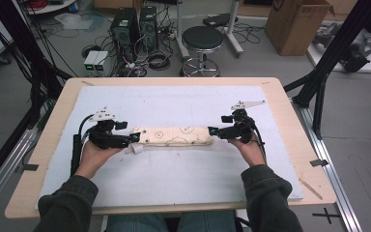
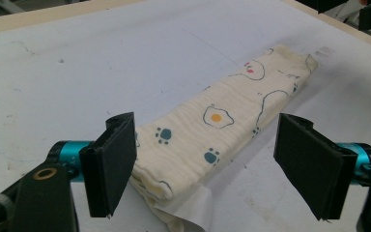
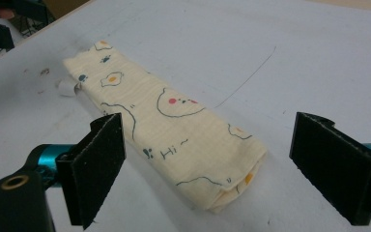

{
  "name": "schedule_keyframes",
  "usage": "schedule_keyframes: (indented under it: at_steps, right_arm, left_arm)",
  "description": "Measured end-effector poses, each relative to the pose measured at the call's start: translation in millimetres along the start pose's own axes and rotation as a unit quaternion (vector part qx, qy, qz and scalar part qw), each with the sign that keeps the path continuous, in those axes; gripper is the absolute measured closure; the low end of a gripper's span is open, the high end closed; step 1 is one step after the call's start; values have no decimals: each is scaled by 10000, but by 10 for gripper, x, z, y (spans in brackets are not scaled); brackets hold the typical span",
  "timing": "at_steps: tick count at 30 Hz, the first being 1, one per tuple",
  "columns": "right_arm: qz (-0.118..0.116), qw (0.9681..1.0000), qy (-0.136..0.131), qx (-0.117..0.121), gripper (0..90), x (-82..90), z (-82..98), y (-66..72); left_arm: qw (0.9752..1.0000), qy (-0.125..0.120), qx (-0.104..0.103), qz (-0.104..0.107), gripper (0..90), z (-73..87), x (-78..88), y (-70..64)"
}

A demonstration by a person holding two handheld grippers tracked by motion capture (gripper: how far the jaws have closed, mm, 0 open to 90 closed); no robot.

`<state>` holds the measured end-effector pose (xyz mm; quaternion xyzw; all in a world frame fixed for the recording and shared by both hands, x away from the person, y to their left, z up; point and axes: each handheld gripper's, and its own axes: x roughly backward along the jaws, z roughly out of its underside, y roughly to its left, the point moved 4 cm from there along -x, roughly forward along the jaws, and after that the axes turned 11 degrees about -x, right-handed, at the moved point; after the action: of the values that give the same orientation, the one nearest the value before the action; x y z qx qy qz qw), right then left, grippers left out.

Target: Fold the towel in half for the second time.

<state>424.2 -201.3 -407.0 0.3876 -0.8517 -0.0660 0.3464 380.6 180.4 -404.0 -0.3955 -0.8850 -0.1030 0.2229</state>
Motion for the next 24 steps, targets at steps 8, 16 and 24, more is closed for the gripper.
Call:
schedule_keyframes:
  at_steps: [8, 16, 24]
  right_arm:
    - [11, 10000, 2, 29, 118, 20, 6, 28]
    - [27, 10000, -46, 76, 118, 64, 12, 78]
    - [55, 9998, -16, 177, 118, 103, 36, 120]
  left_arm:
    - [9999, 0, -116, -38, 238, -17, 26, -46]
    - [9998, -31, -192, -42, 238, -16, 60, -83]
    - [9996, -33, -250, -103, 239, 13, 104, -110]
